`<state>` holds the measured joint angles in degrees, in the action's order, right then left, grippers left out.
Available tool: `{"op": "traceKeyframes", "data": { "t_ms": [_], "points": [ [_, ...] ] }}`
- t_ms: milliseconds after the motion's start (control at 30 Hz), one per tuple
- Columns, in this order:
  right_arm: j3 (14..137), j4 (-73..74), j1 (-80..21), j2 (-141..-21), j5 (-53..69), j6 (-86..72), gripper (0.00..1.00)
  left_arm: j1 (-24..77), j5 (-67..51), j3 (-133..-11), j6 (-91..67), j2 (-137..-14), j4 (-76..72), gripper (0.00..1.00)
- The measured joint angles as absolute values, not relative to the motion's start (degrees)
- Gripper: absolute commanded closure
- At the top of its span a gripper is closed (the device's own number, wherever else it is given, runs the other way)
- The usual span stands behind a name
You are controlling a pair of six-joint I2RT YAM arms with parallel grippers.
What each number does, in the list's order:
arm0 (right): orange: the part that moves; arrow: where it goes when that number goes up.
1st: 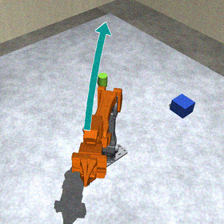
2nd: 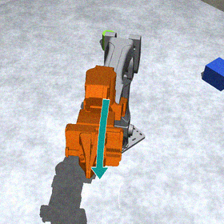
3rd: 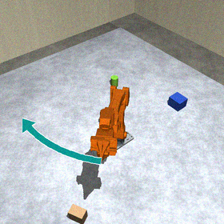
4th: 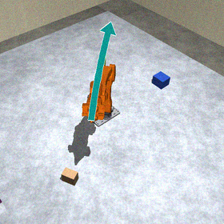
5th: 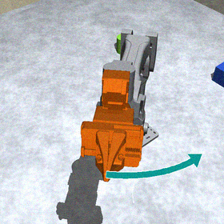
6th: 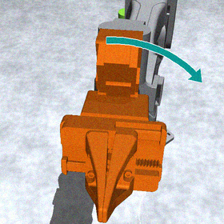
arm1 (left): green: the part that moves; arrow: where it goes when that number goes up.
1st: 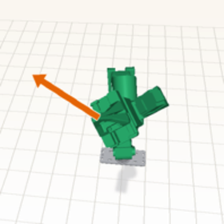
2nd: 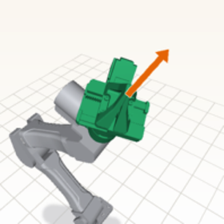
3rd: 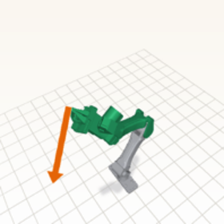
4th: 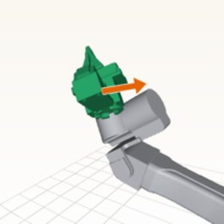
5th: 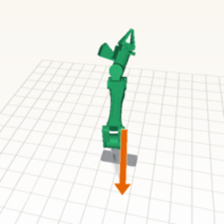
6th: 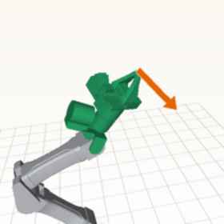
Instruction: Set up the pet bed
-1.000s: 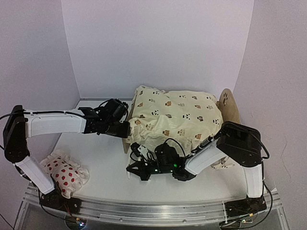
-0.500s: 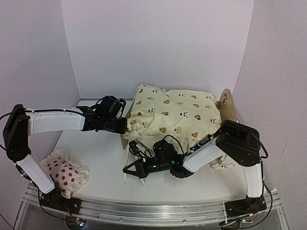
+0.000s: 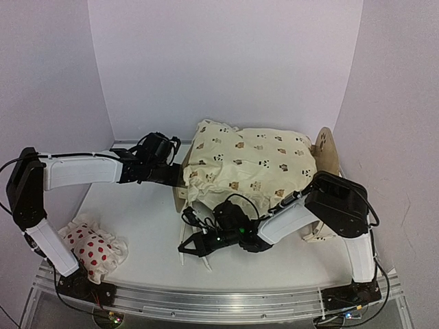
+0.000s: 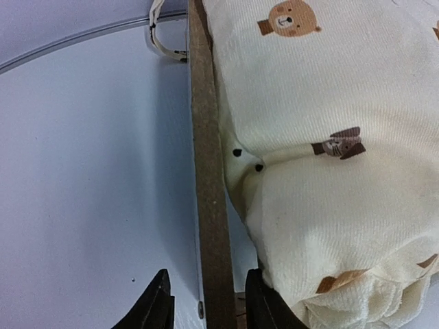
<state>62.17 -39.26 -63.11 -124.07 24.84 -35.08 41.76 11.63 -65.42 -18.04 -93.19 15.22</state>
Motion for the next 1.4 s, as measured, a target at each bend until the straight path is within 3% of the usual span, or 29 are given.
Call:
{"op": "traceKeyframes", "data": {
  "t_ms": [67,167,367,633,1033,1400],
  "points": [
    [62.76,-37.02,-63.45,-124.20,24.39,-34.14,1.00,41.55,11.27,-65.58,-18.53,-92.62,16.10,0.28],
    [63.96,-34.86,-63.85,-124.93,23.86,-33.10,1.00,41.29,9.53,-65.54,-19.37,-90.49,19.67,0.25],
    [64.62,-33.12,-63.98,-125.69,23.04,-31.74,1.00,41.71,4.57,-62.36,-22.25,-81.66,24.82,0.40],
    [64.62,-32.68,-64.01,-125.69,22.40,-30.24,1.00,42.06,-8.17,-53.19,-24.77,-74.56,25.53,0.54],
    [64.49,-32.69,-64.03,-125.69,21.96,-29.37,1.00,42.09,-22.07,-44.34,-26.01,-80.56,17.99,0.57],
    [64.31,-33.12,-64.05,-125.69,21.78,-29.11,1.00,42.11,-27.35,-41.60,-27.51,-86.93,10.24,0.61]
  ]
}}
